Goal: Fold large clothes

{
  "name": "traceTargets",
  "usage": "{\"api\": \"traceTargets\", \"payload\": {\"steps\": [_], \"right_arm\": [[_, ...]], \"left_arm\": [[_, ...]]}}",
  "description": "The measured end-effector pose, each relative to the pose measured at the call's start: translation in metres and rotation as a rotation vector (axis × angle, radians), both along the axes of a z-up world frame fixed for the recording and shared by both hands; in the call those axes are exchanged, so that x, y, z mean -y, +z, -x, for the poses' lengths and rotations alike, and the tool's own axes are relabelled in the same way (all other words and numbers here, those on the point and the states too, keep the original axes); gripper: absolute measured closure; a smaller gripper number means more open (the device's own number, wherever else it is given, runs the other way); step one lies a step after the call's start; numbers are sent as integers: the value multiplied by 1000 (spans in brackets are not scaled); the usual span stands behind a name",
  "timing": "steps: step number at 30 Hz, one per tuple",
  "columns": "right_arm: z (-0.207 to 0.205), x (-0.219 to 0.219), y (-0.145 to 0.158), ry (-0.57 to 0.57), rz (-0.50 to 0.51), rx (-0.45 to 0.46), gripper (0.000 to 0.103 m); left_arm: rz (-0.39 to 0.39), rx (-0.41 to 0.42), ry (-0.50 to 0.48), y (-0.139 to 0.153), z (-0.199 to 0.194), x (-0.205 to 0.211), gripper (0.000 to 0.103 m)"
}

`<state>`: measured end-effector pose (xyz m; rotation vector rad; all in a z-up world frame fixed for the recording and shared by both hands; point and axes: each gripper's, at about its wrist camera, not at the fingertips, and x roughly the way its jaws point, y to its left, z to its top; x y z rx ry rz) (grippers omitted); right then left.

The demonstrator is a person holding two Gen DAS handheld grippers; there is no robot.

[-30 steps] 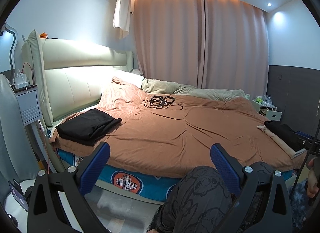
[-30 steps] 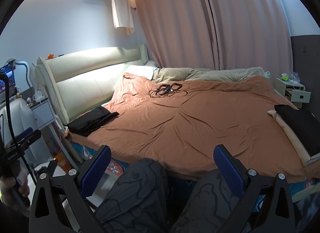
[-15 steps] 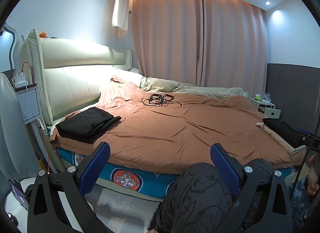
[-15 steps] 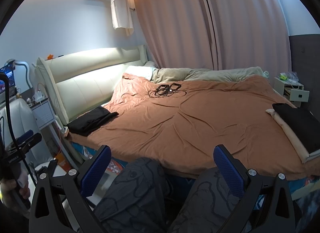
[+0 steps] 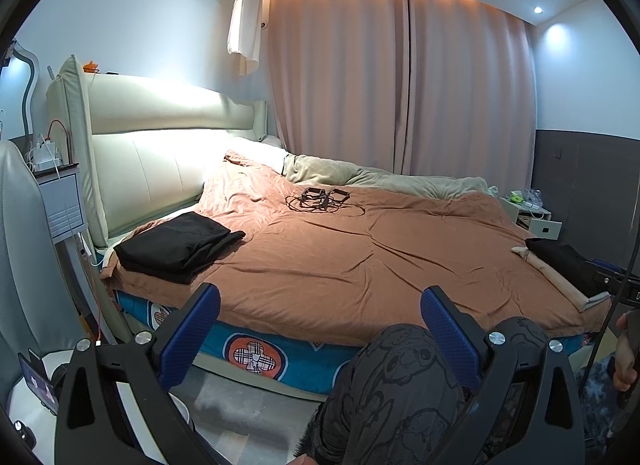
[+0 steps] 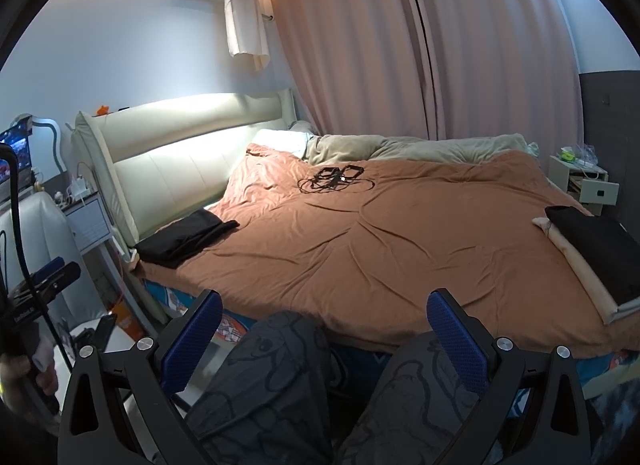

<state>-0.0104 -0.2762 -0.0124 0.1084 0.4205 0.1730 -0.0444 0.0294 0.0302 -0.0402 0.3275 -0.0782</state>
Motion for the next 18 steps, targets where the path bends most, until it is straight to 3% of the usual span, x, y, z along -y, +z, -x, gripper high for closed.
{"api": "traceTargets", "payload": {"steps": [18], "right_arm": [[1,-1,-4,-7,-1,-8,0]], "left_arm": [[-17,4,-10,-2,3,5,1]]}}
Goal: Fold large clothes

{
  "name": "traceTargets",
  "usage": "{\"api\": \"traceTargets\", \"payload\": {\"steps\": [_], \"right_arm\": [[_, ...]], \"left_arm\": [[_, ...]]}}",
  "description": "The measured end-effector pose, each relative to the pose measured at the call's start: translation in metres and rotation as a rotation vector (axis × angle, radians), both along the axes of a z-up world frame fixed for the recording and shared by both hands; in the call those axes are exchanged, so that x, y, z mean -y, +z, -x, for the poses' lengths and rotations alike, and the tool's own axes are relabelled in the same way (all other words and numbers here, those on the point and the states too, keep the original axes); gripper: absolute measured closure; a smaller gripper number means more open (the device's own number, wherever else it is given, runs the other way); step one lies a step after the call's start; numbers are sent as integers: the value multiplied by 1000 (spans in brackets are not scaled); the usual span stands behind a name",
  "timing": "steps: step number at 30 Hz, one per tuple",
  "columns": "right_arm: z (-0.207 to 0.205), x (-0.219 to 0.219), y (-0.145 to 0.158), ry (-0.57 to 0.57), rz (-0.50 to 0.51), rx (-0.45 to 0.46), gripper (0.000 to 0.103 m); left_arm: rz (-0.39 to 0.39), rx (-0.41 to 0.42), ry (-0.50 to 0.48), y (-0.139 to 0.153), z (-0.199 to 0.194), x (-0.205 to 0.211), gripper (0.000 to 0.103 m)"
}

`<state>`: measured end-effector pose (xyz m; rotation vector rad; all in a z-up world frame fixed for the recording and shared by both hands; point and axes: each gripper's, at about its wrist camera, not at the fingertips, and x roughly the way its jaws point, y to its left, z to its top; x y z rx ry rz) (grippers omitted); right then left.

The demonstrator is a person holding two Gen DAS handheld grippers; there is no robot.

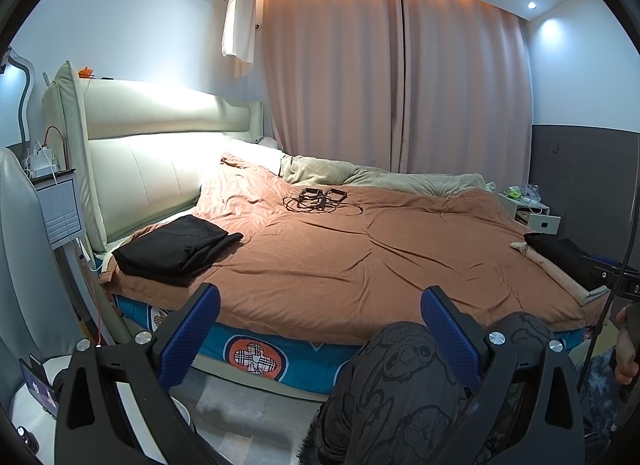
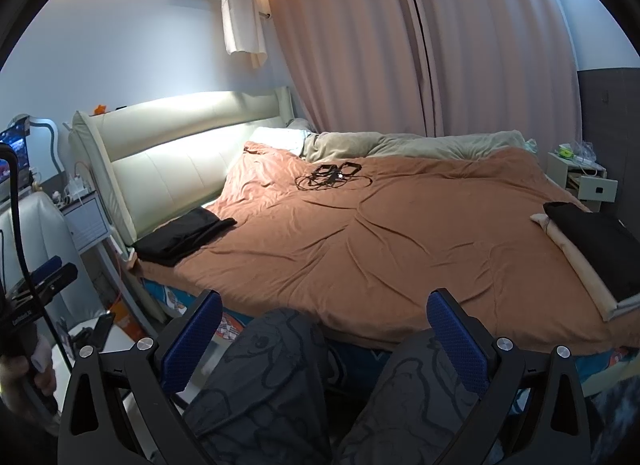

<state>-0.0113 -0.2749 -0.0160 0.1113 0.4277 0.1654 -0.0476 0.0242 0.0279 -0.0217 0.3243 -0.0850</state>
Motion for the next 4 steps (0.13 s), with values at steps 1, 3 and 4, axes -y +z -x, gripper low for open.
{"api": "traceTargets", "payload": {"steps": [1,3,4], "right_arm": [[0,0,0,-1,-1,-1,0],[0,0,-1,-7,-4,-2,0],[0,-2,-2,-8,-5,-3,0]], "left_arm": [[-1,0,0,0,0,0,1],[-2,0,-2,0,1,0,1],[-2,0,-4,0,0,0,1]]}}
